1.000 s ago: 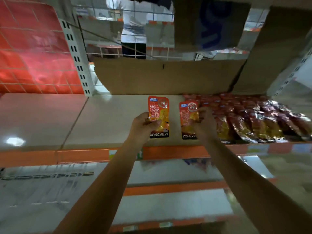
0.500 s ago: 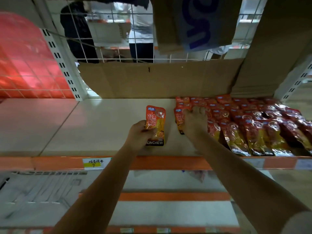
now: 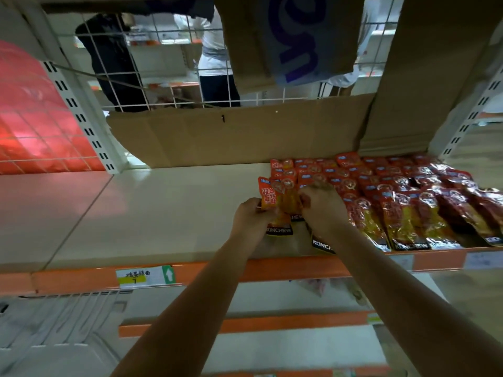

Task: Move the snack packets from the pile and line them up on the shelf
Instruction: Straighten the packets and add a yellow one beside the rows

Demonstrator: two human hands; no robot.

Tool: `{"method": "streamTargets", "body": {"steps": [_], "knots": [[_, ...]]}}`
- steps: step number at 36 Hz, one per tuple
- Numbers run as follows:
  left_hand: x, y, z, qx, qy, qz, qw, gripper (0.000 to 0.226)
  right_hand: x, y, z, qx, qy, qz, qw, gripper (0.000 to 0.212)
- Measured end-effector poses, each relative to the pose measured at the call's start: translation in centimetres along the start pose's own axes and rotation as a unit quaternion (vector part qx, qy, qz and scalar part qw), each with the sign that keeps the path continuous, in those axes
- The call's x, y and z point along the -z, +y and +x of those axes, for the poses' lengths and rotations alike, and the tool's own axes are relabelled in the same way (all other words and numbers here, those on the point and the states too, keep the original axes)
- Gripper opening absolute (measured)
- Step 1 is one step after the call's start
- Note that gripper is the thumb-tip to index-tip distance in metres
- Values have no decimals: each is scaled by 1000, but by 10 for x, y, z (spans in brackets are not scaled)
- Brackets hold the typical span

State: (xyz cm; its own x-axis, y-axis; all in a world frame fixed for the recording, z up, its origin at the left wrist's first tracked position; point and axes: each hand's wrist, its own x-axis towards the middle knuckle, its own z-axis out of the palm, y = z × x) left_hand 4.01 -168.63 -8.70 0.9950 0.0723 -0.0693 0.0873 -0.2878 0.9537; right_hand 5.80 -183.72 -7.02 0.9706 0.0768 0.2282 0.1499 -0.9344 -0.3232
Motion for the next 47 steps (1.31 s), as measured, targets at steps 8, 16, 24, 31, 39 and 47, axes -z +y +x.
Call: {"method": "streamTargets", "body": {"steps": [8, 16, 24, 31, 39, 47], "knots": [[-27, 6, 2, -15, 22, 119, 993, 20, 4, 16, -36, -41, -55, -122, 990, 50], [-30, 6, 3, -49, 12, 323, 945, 38, 8, 21, -48, 29, -107, -93, 989, 65], [-22, 13, 1, -42, -12, 442, 896, 46, 7, 21, -50, 47, -61, -64, 995, 51], [-7, 16, -9, -67, -27, 476, 876, 31, -3, 2, -49, 62, 36, 11, 997, 36], [44, 10, -14, -147, 41, 528, 835, 33, -12, -56, -33, 79, -21, 0, 997, 38], [138, -9, -23, -163, 112, 518, 832, 34, -33, -147, -18, 146, -74, -63, 984, 50]]}}
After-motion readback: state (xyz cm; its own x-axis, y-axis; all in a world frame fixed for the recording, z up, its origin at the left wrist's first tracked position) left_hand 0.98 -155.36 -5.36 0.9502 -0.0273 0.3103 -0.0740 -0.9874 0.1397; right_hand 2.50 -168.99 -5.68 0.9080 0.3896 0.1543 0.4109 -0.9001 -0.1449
